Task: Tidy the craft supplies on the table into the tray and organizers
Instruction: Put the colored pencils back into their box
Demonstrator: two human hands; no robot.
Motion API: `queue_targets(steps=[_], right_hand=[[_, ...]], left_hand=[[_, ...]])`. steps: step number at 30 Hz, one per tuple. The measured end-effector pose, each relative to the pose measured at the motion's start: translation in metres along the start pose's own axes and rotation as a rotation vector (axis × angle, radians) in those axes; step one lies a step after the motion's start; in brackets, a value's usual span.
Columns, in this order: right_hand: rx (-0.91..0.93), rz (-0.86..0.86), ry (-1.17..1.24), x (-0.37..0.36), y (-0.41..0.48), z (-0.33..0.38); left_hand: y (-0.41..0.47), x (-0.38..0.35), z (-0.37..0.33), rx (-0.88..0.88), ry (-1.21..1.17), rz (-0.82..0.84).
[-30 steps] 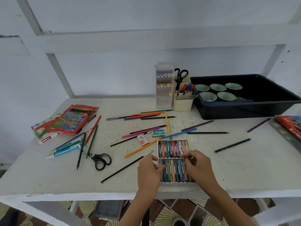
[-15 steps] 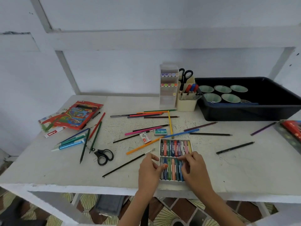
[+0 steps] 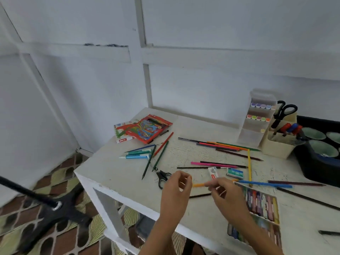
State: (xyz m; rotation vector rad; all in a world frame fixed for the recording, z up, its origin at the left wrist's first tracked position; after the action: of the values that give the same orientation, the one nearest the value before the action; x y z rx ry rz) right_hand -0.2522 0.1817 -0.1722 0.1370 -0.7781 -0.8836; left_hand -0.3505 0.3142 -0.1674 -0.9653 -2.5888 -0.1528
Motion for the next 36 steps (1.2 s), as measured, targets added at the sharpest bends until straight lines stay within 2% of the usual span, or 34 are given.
queue_targets(steps=[10,16,20,23,28,30,36], right_hand=[[-0.079,0.088,0.192,-0.086,0.097,0.007],[-0.202,0.108,0.254,-0.135,0.153,-0.001],[-0.360,0.043,0.310,-0.169,0.187,-0.023],[-0.433,-0.042,0.302,-0.187,0.213,-0.035],[-0.460,-0.132,0.255,-0.203,0.241,-0.036],[-0.454,-0.126,0.255,-0.211,0.245,-0.036],[-0.436,-0.294,0.275,-0.189,0.252,-0.045]], left_hand=[[0.110,0.082,0.016,0.034,0.014,-0.133],[0.187,0.125,0.037,0.069,0.085,-0.243],[0.246,0.148,0.059,0.106,0.145,-0.274],[0.287,0.153,0.067,0.155,0.246,-0.234],[0.331,0.138,0.079,0.141,0.389,-0.117],[0.341,0.134,0.084,0.128,0.424,-0.122],[0.339,0.114,0.054,0.032,0.322,-0.157]])
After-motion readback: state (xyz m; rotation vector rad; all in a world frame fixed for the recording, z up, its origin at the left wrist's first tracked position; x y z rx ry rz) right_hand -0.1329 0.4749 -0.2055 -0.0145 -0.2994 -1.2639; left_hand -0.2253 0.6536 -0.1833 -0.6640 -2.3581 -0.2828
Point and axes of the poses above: each hand's wrist, its own y-axis towards the middle knuckle, its own x-axis out of the back of the hand, z = x × y, the point moved 9 cm from there along y, towards the middle knuckle, and after that the axes turned 15 degrees about x, right-handed, at the moved point
